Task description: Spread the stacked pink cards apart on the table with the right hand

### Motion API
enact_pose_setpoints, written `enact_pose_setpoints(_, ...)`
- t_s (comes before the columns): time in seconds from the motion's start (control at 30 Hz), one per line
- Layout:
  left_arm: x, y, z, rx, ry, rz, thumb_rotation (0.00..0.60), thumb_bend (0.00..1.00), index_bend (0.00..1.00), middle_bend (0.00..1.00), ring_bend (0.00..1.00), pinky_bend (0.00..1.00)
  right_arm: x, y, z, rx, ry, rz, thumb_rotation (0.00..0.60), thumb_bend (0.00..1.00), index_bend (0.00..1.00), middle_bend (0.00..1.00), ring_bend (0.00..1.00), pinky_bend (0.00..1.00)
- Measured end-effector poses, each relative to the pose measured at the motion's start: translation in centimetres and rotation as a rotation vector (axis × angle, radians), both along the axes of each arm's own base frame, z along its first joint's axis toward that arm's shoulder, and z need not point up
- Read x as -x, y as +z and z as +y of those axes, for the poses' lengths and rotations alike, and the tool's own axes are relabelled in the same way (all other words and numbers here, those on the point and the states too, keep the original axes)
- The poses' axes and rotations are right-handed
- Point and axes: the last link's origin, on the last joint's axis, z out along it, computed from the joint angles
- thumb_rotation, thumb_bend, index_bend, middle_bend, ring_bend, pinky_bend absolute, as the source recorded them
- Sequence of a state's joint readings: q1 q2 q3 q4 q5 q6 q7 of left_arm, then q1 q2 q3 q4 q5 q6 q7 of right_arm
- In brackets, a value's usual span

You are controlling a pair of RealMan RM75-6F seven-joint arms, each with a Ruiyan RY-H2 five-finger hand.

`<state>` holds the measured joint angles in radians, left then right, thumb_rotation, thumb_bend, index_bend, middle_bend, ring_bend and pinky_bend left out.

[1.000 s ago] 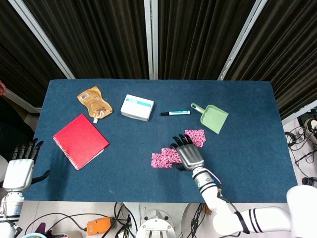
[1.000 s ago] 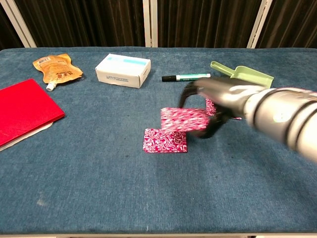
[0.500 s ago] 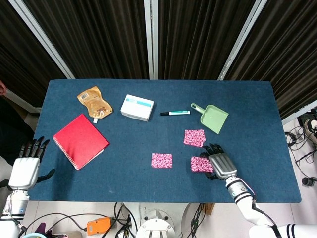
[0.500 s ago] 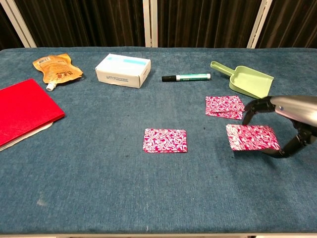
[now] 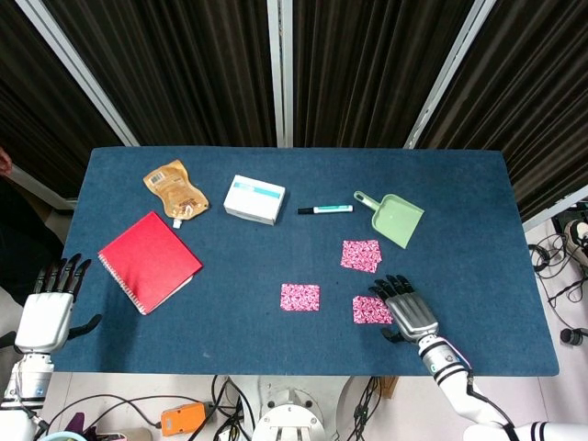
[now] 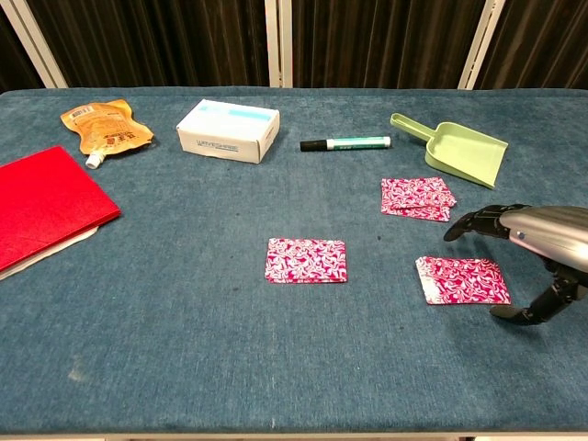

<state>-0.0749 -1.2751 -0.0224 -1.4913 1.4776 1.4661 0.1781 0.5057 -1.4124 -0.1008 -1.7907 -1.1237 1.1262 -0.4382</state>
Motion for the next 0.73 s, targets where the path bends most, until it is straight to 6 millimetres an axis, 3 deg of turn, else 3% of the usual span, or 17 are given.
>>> enact_pose_setpoints(0.2, 0.3, 0.6, 0.0, -0.016, 0.009, 0.0, 0.6, 0.13, 0.07, 0.0, 0.0, 0.0, 0.0, 3.4, -0.3, 0.089, -0.009, -0.069, 0.6, 0.43, 0.15, 0.14, 0.0, 0.0)
enact_pose_setpoints(0.3, 0.5, 0.9, -0.1, -0.029, 0.018, -0.007, 0.6, 0.13, 0.07, 0.0, 0.0, 0.0, 0.6, 6.5, -1.0, 0.183, -0.008, -0.103, 0.6, 0.43, 0.12, 0.14, 0.0, 0.0)
enact_pose_setpoints(0.4, 0.7, 1.1, -0.3, -0.037, 0.029, -0.026, 0.6, 0.13, 0.07, 0.0, 0.0, 0.0, 1.6, 10.1, -1.2, 0.294, 0.018, -0.102, 0.6, 0.43, 0.02, 0.11, 0.0, 0.06)
enact_pose_setpoints(0.53, 1.1, 1.3, -0.7, -0.045, 0.051, -0.055, 0.6, 0.13, 0.07, 0.0, 0.0, 0.0, 3.3, 13.6, -0.1, 0.396, 0.016, -0.121, 0.6, 0.43, 0.0, 0.09, 0.0, 0.05)
enact_pose_setpoints(0.73, 1.2, 1.3, -1.2, -0.06, 0.062, -0.081, 0.6, 0.13, 0.07, 0.0, 0.0, 0.0, 5.4, 16.5, 3.4, 0.521, -0.003, -0.126, 0.6, 0.43, 0.0, 0.09, 0.0, 0.02)
